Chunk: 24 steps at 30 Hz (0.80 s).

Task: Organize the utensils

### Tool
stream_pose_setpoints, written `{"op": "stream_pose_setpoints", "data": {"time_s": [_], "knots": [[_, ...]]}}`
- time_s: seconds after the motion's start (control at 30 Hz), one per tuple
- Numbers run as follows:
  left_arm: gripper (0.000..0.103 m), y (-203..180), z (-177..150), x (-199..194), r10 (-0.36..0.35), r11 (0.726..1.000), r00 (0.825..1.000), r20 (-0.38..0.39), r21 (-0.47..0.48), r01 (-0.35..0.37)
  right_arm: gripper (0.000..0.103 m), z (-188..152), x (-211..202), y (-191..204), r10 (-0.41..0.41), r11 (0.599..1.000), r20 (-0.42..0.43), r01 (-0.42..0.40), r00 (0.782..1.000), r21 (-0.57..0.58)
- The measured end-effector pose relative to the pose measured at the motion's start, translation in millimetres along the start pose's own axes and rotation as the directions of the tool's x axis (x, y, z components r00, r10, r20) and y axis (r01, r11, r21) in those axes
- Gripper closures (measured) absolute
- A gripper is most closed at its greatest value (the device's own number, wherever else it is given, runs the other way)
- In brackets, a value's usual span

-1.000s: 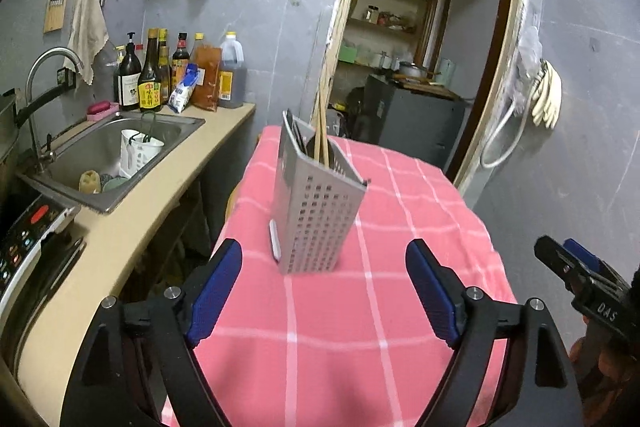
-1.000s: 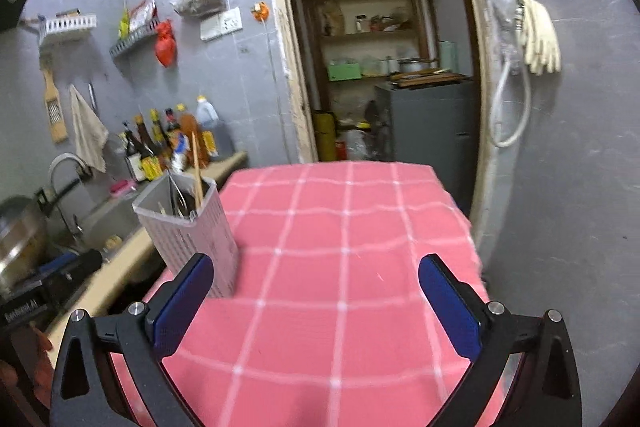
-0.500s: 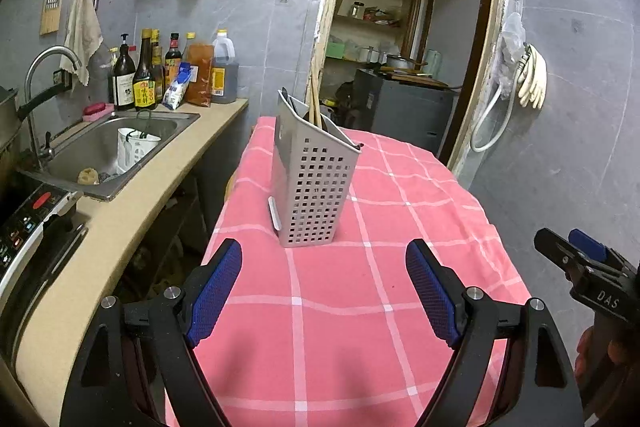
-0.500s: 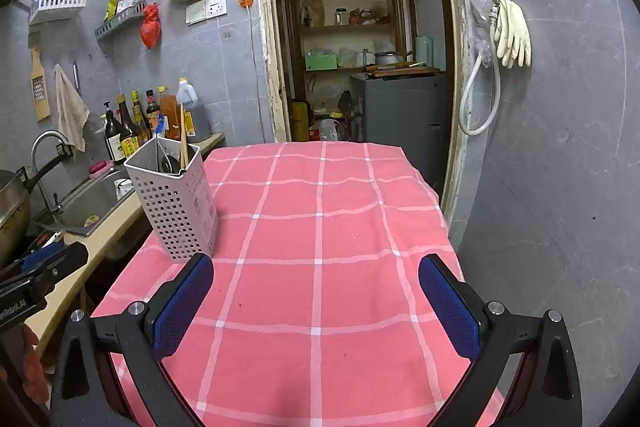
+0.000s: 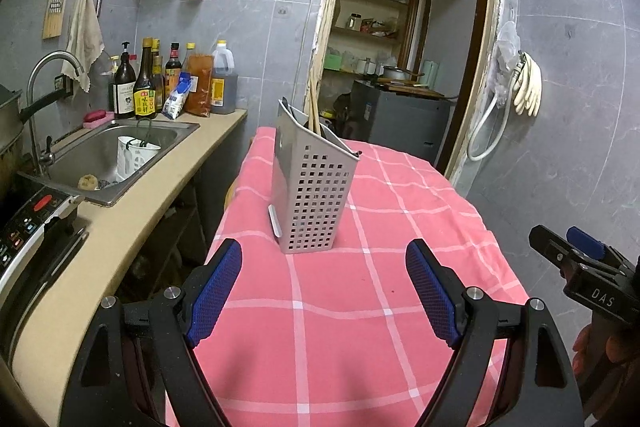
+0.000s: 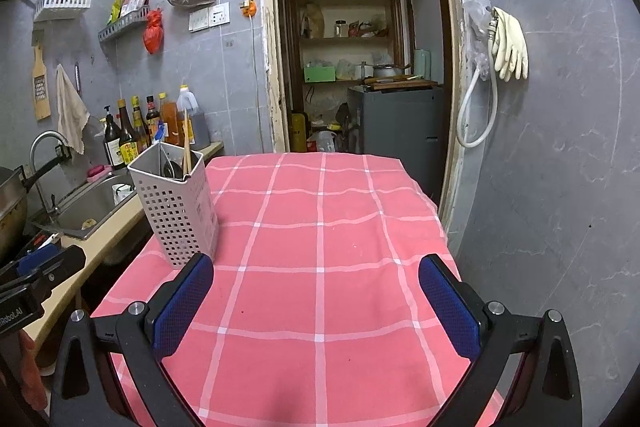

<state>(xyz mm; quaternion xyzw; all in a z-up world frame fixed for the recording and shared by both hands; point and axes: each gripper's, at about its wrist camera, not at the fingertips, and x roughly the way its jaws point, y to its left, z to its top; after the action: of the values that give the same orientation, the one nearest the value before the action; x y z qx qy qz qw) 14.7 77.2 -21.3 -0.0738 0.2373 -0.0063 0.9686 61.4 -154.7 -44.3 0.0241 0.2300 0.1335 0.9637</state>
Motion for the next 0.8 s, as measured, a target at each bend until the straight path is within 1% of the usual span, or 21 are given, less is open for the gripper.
{"op": "stream_pose_setpoints", "data": {"time_s": [0.8], "knots": [[0.023,-5.6,-1.3,-5.3,0.005,1.0,1.0,0.009,-0.008,-0.005,0.0,2.5,-8.8,-5.0,0.005,1.0,0.013,-0.005,1.0,0.007]]}}
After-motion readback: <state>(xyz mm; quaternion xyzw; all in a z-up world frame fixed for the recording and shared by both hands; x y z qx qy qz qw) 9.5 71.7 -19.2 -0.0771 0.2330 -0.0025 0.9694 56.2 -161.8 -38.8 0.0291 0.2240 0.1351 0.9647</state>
